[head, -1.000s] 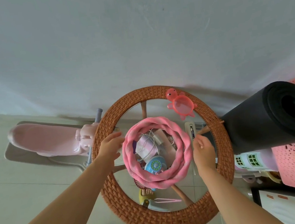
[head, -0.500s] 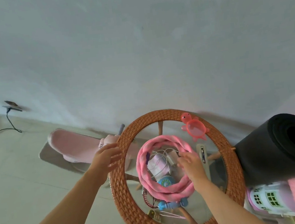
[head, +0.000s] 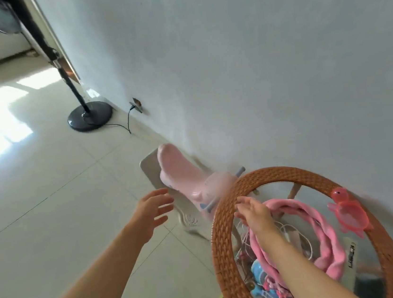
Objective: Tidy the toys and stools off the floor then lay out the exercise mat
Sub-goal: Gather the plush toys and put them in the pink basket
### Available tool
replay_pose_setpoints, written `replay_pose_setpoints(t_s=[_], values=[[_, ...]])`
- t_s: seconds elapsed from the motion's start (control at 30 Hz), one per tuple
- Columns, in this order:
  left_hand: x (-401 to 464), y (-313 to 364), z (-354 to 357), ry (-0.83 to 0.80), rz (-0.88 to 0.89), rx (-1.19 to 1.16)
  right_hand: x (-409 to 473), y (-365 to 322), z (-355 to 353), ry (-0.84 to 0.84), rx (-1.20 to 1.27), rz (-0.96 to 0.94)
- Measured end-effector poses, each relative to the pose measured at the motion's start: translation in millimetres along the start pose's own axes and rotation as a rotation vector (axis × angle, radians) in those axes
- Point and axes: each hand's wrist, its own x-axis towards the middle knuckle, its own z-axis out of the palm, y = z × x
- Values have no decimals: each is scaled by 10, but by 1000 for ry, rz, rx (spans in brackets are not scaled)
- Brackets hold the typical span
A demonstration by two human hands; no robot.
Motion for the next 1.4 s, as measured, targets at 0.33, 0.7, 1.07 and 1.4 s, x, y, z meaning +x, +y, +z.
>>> replay_pose_setpoints(t_s=[0.33,0.7,1.07,1.4], values=[[-924,-327,-2022,256,101,-256,-792,-628,1911,-351,-6,-139],[-2275,-985,-3853,675,205,-468,-2048,-1175,3916,-844,-136,-300],[-3247,-1653,-4199,1138,205,-796,-2945,-1241,5144,-1344,-355,-383],[-3864,-2189,-3925,1535,175,-1063,-3673,-932,5659,-1724,-547,-395]])
